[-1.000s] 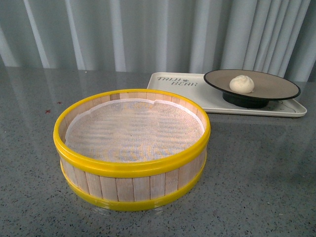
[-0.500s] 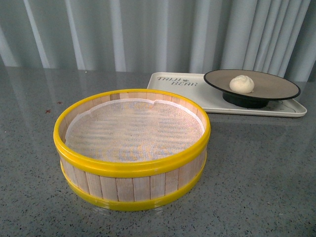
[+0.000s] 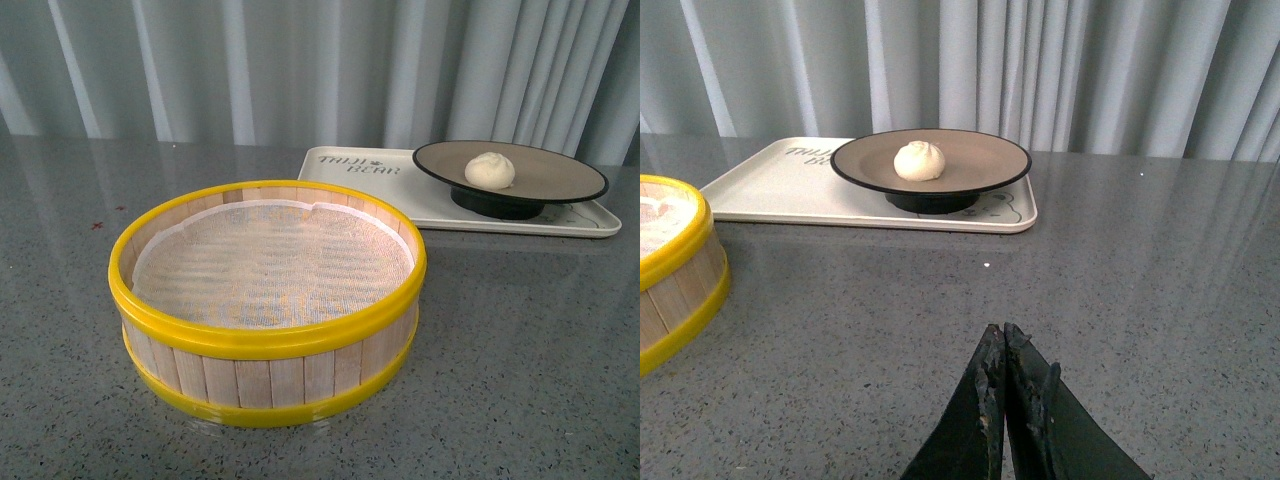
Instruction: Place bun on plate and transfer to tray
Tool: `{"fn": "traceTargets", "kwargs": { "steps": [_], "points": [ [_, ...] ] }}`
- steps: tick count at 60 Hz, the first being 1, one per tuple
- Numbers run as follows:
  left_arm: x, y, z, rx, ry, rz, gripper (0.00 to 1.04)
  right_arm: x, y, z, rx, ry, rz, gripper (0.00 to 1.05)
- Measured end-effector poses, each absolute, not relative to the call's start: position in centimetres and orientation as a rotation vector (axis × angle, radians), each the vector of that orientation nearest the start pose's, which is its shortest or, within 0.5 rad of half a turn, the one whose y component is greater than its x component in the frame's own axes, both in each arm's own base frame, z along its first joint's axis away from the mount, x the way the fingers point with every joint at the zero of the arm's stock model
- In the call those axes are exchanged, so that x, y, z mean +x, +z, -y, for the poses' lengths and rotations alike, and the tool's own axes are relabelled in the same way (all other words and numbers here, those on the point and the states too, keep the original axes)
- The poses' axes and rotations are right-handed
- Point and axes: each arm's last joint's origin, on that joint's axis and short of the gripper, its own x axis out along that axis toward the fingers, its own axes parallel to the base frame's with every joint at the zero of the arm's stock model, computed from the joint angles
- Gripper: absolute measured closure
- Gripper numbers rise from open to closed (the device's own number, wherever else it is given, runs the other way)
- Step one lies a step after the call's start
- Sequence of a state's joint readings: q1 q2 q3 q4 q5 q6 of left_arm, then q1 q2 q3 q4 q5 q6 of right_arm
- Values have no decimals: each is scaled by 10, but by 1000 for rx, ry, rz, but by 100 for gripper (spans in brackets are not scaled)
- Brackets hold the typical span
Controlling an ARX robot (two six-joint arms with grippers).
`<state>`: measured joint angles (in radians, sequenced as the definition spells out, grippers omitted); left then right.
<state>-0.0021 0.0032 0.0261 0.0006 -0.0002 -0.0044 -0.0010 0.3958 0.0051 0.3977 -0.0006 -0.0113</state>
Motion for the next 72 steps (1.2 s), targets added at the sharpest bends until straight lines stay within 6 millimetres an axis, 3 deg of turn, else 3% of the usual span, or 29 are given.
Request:
{"fn": "traceTargets", "kwargs": {
  "steps": [58,72],
  "points": [
    [96,172,0,-5,-2,23,7,98,165,0,-11,0,2,103],
    [96,172,0,-4,-2,23,7,98,165,0,-11,0,3,60]
  ]
}}
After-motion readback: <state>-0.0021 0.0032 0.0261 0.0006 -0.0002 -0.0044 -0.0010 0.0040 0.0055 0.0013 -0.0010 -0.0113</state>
